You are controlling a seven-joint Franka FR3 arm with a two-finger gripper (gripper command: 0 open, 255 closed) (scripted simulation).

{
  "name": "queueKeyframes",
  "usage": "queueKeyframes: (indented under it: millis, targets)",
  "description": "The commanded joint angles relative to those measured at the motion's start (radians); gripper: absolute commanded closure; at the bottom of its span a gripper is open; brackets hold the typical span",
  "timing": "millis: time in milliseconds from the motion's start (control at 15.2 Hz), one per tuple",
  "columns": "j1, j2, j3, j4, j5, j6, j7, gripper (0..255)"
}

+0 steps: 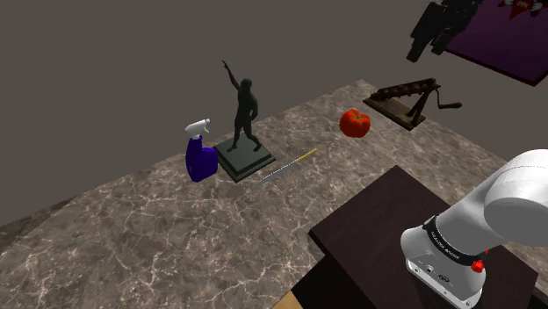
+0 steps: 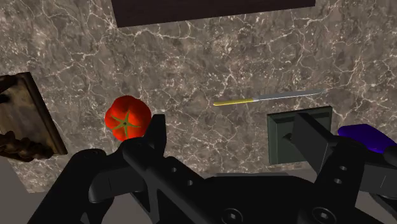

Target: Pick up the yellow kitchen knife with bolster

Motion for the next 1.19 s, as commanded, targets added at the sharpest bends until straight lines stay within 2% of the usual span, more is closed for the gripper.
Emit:
queueKeyframes:
  millis: [0,594,1122]
  targets:
    - [0.000,0.000,0.000,0.000,0.000,0.000,0.000,0]
    - [-0.054,0.033,0.138,-0.240,0.128,0.260,0.377,0]
    - [-0.095,0.199,0.277,-0.352,0.236,0.543,0.700,0]
